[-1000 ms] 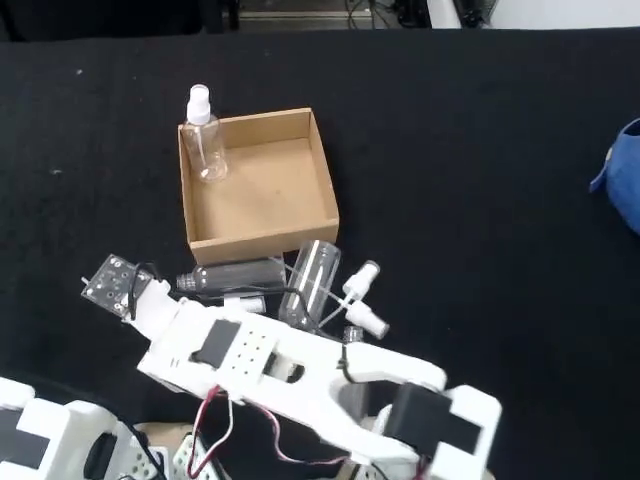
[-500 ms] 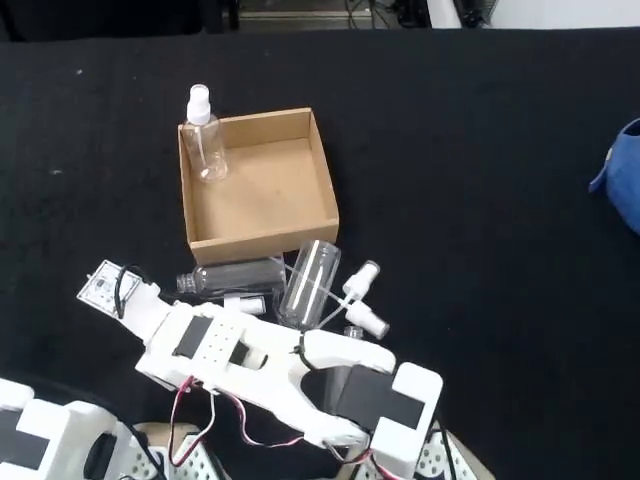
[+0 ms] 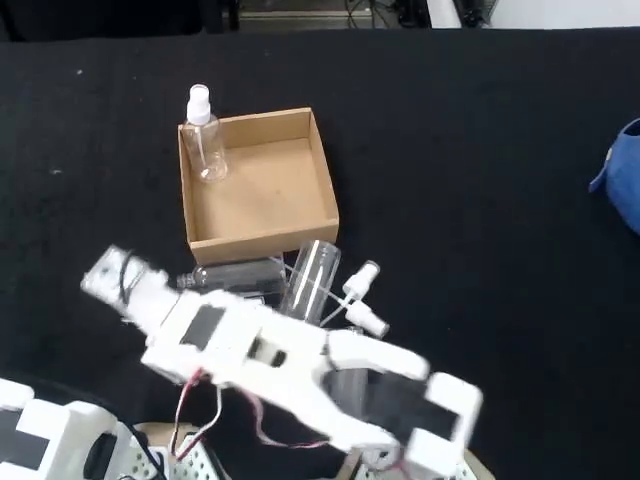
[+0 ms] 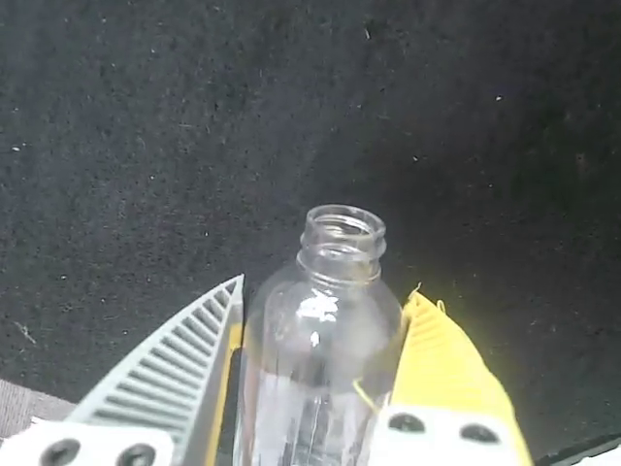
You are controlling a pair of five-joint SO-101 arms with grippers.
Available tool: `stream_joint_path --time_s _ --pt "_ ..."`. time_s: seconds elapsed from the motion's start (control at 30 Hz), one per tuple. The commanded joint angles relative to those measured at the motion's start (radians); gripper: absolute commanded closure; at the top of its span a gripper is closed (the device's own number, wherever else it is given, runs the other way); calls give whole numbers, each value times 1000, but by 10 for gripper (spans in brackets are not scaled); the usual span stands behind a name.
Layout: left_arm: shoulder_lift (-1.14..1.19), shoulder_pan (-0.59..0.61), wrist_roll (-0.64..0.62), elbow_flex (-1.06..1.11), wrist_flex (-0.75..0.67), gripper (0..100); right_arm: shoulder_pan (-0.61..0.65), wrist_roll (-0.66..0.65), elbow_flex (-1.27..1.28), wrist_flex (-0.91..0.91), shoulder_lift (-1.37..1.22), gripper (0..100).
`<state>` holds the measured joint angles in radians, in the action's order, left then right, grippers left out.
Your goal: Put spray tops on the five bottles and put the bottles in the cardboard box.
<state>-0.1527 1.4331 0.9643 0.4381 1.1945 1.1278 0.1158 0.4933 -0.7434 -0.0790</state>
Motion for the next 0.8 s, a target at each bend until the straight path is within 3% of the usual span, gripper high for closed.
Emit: stream_joint_path --time_s 0.0,0.13,0.27,0.4,0.57,0.77 --pt "-28 -22 -11 -50 55 970 -127 -66 15 -144 283 988" --pt "-98 -85 -41 -59 160 970 -183 -187 111 -253 516 988" --pt "-239 -197 -164 -35 189 970 -342 -250 188 -342 725 988" --pt "-411 -392 -296 48 183 970 -598 -255 234 -417 900 988" --pt "-608 -746 -486 130 173 970 -970 -255 288 -494 1063 987" --pt "-790 -1138 -675 237 25 970 -1433 -327 437 -436 1096 987"
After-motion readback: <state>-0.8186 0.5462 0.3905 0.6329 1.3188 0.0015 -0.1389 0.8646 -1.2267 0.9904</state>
